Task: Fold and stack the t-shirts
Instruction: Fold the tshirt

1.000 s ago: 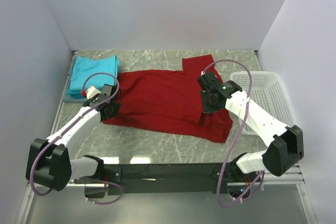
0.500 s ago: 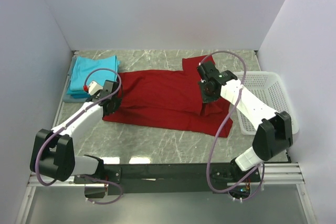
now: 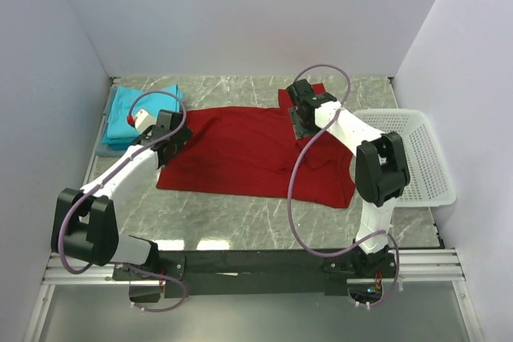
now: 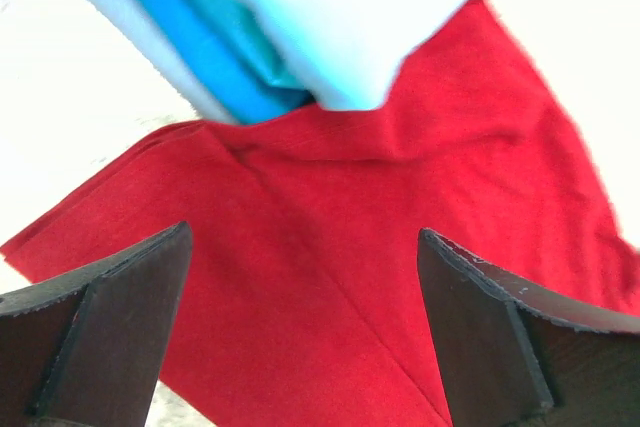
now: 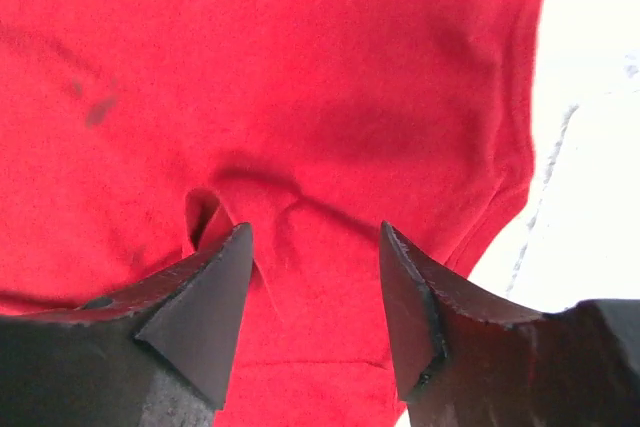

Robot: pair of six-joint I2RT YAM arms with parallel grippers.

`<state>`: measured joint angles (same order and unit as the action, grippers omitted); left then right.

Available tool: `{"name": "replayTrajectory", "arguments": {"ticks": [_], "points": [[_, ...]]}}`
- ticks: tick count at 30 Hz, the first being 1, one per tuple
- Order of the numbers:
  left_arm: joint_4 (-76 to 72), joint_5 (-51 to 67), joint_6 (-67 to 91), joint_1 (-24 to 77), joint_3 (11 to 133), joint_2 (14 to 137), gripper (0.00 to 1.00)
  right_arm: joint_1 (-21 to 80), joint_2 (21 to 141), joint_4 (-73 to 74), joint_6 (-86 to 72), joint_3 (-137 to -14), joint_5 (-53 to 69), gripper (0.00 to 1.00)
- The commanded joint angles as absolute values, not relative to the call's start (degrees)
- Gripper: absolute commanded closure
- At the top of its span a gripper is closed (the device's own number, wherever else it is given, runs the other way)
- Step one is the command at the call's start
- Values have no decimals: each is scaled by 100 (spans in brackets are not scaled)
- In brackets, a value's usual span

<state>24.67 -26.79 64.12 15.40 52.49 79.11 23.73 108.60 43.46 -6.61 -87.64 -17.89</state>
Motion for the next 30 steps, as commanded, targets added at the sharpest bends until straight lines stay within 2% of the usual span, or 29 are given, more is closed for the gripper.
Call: {"name": "replayTrajectory", "arguments": {"ticks": [1,4,7,8,9,10,14,19,25,30], "points": [[2408,-2523,6065,1529,5494,7507,1,2320,10645,4070,-869,-9115,-2382,39],[2382,-2146,5942,1529,5414,7313,0,2312,9953,3868,-1115,-8483,-2154,38],[2128,-1463,5749,1538,5169,7129,1,2320,9179,3508,-1440,-7491,-1321,36],[1805,-1276,5722,1564,4959,7076,1,2312,9010,3315,-1511,-6992,-701,36],[1610,-1092,5687,1582,4827,7040,0,2320,8852,3192,-1581,-6744,-399,22],[1400,-620,5600,1591,4695,6970,1,2312,8711,3051,-1704,-6489,-117,22],[616,-46,5485,1661,4115,7040,1,2320,8411,2217,-1889,-5504,1010,19],[-175,518,5519,1661,3674,7408,1,2312,8989,2048,-1969,-5581,687,18],[-325,185,5511,1652,3191,7497,1,2137,9587,1679,-1898,-5862,633,18],[-229,18,5397,1626,3050,7497,1,1864,10036,1644,-1916,-6266,-156,18]]}}
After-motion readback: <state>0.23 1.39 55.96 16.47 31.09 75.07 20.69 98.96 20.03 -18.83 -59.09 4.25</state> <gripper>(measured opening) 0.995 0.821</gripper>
